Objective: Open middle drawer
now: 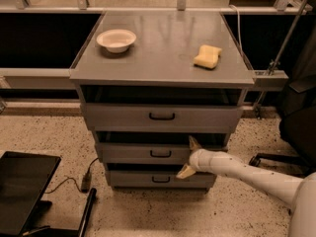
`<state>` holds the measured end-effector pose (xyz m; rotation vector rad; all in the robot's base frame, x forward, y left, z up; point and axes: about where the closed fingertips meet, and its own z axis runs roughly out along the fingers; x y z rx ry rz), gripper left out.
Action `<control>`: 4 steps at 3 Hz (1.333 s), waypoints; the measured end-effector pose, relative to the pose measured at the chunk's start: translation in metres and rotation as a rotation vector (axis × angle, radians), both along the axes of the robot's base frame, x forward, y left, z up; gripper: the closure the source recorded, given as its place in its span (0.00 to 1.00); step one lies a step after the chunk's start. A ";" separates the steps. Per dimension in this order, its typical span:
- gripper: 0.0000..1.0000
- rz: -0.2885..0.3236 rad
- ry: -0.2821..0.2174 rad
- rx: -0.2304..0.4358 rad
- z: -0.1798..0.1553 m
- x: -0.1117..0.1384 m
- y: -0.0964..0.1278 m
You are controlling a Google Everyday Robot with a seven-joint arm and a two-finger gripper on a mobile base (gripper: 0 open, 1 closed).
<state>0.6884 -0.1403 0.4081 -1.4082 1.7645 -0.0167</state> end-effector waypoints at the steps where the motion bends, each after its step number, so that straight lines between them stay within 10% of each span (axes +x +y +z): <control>1: 0.00 0.015 -0.058 -0.002 0.010 0.021 0.012; 4: 0.00 0.029 -0.064 -0.028 -0.008 0.020 -0.001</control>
Offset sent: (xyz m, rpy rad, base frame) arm 0.0177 0.0100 0.0088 -0.0020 -0.0494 0.0127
